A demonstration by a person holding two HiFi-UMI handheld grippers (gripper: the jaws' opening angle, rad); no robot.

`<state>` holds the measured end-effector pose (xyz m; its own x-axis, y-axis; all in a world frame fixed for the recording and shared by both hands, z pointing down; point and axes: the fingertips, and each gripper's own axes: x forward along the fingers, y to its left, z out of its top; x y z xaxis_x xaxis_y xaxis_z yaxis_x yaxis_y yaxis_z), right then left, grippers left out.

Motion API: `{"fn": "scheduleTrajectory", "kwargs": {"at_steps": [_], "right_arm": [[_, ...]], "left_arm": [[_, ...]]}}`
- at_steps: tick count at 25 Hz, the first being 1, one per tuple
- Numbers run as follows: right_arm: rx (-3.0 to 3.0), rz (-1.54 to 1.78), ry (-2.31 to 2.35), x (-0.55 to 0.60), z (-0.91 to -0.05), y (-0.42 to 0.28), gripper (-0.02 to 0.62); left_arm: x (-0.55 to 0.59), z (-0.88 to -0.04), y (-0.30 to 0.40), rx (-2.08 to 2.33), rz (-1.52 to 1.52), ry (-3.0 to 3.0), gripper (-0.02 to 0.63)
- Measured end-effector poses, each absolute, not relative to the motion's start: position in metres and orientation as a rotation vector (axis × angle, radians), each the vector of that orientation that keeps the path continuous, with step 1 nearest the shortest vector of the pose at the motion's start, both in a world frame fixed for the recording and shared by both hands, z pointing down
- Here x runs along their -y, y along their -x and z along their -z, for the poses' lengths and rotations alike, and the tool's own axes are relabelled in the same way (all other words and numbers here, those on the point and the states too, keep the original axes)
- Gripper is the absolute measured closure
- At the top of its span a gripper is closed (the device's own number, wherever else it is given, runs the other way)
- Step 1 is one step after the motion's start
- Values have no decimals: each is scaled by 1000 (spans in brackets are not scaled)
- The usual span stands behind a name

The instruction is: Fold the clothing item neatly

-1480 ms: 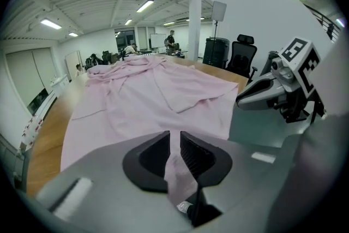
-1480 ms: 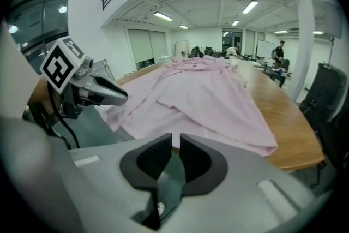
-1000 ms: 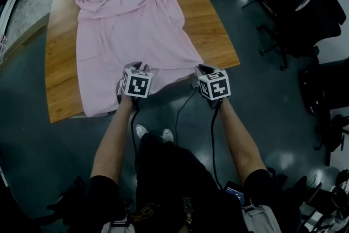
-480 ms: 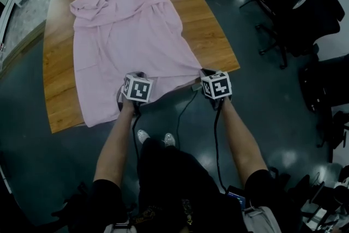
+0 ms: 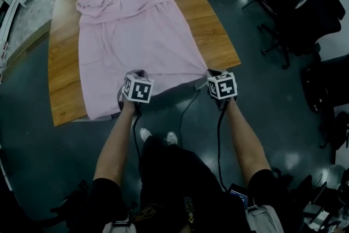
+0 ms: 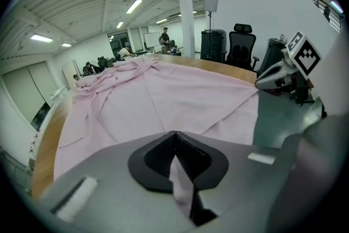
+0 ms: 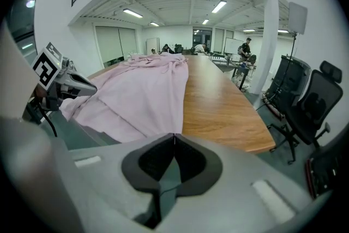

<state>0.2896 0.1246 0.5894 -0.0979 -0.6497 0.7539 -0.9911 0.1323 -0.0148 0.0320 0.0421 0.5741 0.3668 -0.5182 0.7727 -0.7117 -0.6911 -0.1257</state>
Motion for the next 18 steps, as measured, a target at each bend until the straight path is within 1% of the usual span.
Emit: {"fn": "scheduleTrajectory", "kwargs": {"at_steps": [2,3,5,6,7,8,10,12,18], "right_arm": [[1813,-728,-1575,-125,-589,-288,589],[1813,-723,-1572,-125,-589,-287,589],[1816,-715,-1567,-124,-588,-285,589],[1818,-715,-1565,-123,-589,-284,589],[1819,-716,-1566,-123,-590,-284,589],[1819,-717,-1568,-124,-591,-285,589],[1810,-716,-1576,-124,-590,-287,589],[1798,-714,-1579,-124,-591,-289,589],[1786,-728,-1566,-128,-598,-293,589]], "left_arm": [[-34,-575,-32,1150,-1203,-2405,598],[-31,-577,-34,1151,-1198,-2408,580],[-29,-582,-39,1123,-1197,-2408,502],[-28,-586,-41,1111,-1202,-2404,483],[-28,-589,-42,1102,-1210,-2399,482],[-28,-592,-44,1094,-1217,-2395,483],[-29,-594,-46,1077,-1227,-2388,517],[-31,-595,-45,1063,-1254,-2379,598],[-37,-588,-36,1107,-1225,-2395,598]]}}
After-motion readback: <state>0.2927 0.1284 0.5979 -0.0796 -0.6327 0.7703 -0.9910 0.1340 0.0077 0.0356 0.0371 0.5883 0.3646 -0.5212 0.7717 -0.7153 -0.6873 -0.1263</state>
